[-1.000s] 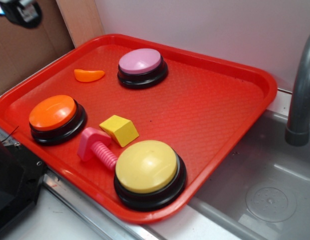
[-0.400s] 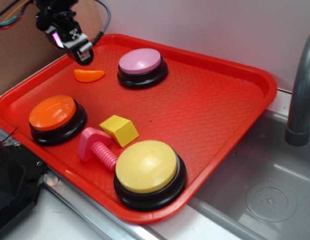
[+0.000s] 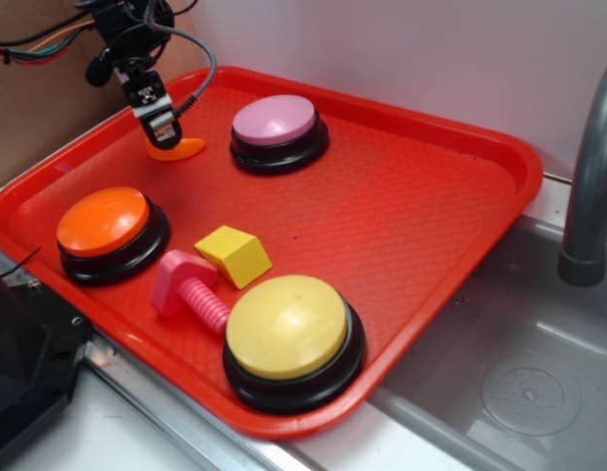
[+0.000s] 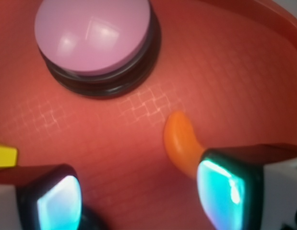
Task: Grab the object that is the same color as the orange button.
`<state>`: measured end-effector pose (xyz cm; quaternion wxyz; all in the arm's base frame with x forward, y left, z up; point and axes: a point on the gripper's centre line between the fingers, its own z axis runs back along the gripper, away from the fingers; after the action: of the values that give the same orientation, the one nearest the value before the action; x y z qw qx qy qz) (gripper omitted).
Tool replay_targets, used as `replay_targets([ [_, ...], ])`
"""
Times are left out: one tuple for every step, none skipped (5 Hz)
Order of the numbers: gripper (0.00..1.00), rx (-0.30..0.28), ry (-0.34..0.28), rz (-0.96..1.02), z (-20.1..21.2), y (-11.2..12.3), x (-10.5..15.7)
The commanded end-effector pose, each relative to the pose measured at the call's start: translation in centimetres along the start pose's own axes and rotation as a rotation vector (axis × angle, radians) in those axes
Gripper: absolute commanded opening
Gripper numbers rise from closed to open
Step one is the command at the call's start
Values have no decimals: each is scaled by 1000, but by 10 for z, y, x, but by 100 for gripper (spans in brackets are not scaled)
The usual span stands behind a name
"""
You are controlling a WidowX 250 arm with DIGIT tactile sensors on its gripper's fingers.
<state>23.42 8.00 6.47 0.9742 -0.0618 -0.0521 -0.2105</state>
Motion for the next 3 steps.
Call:
replay_targets([
  [100,42,64,-61,-20,20,7],
  [100,25,79,-73,-33,18,5],
  [100,30,97,-87,-41,18,5],
])
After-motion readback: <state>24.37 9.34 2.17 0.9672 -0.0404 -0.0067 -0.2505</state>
